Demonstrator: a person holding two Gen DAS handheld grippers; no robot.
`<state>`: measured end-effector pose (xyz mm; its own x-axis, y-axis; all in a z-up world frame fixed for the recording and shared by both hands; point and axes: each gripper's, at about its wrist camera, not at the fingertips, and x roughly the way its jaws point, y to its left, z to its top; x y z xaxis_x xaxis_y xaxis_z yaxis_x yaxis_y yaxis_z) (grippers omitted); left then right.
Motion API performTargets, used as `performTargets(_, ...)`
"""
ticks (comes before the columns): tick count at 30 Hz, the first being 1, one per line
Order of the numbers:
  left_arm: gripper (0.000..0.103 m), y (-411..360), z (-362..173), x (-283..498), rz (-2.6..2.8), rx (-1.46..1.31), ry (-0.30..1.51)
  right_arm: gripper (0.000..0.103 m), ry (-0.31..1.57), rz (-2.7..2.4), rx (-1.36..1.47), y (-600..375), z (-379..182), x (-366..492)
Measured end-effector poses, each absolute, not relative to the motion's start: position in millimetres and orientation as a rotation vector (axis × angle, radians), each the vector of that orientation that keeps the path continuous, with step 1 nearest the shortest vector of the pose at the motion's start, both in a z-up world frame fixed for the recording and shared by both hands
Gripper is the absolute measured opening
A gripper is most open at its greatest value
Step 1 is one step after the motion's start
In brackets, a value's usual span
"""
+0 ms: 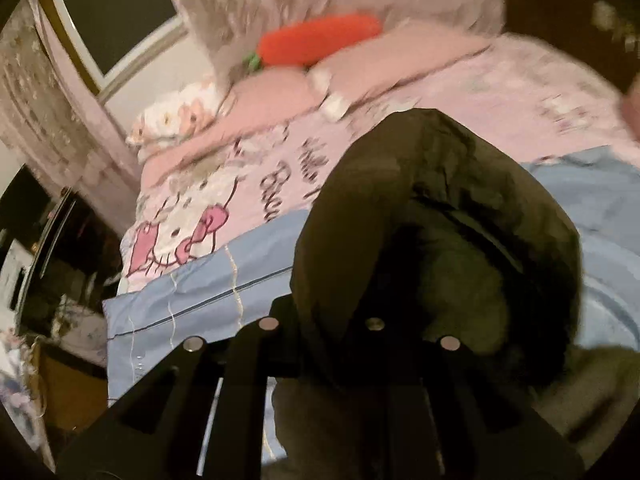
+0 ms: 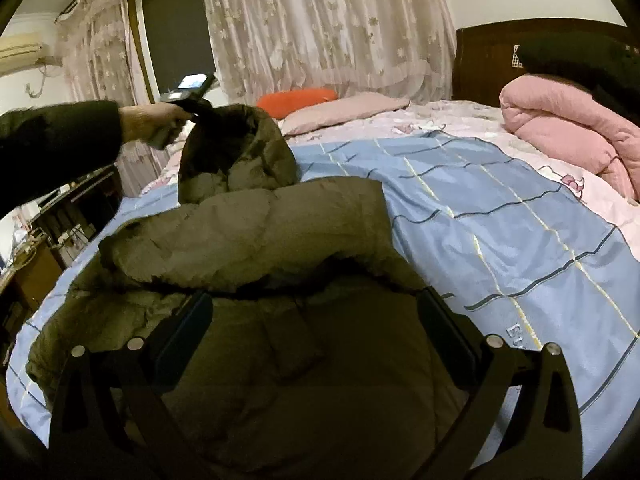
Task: Fold large clothes
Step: 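Grasp the jacket hood with the left tool, then fold the hood down onto the jacket body with the left tool and release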
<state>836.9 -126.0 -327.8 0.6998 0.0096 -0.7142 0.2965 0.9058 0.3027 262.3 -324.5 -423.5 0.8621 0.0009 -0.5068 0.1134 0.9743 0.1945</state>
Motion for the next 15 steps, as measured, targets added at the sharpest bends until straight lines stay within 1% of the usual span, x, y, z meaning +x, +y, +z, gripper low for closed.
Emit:
performTargets(4,0.011,-111,-296,731,-0.275,0.398,0.694,0.102,0.511,-0.064,0.235,-326,-417,258)
performTargets(7,0.012,-93,-292,662,-0.335,0.369,0.664,0.102,0.494,-0.070,0.234,-325,-413,254)
performTargets(11,0.014,-60,-309,581,-0.358,0.314,0.650,0.102,0.477,-0.066,0.213,-319,-405,247)
performTargets(15,0.016,-21,-338,541,-0.323,0.229,0.684,0.102,0.466,-0.056,0.174,-311,-399,237)
